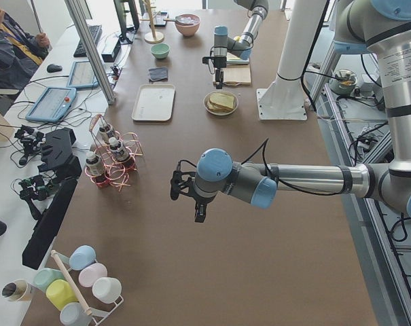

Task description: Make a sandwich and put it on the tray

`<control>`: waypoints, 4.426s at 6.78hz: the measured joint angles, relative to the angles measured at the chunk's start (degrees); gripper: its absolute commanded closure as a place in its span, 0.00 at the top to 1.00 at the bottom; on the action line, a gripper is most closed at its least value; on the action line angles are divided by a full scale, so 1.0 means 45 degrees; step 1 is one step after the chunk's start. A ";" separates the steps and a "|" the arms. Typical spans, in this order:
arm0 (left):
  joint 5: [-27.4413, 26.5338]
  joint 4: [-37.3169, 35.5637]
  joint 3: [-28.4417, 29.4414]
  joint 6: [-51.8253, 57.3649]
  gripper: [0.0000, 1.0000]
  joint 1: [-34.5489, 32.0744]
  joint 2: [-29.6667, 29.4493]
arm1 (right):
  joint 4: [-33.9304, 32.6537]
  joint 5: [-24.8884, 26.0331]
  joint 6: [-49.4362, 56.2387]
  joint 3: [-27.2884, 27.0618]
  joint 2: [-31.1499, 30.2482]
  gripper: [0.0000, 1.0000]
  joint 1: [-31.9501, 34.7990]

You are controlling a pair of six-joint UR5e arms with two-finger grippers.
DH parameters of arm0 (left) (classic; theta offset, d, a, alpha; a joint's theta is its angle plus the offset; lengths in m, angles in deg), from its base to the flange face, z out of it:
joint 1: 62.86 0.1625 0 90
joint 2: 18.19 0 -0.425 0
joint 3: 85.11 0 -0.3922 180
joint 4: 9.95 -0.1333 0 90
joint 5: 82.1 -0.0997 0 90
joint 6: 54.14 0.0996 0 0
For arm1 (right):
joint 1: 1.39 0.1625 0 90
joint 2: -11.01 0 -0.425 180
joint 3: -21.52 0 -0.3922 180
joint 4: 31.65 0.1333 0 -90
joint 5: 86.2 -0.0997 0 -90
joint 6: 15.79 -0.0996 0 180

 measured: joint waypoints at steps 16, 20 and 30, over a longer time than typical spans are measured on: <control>-0.7048 0.1650 -0.0656 -1.3223 0.70 1.2306 -0.6513 | -0.0542 -0.5437 1.2535 -0.0582 -0.9838 1.00 0.8861; -0.7539 0.0381 -0.0711 -1.3567 0.70 1.2639 -0.7178 | -0.5490 -0.4756 1.8820 -0.0710 -0.9060 1.00 1.1473; -0.9239 -0.0951 0.0854 -1.3602 0.34 1.4067 -0.8920 | -0.9272 -0.3604 2.2634 -0.0983 -0.8179 1.00 1.3020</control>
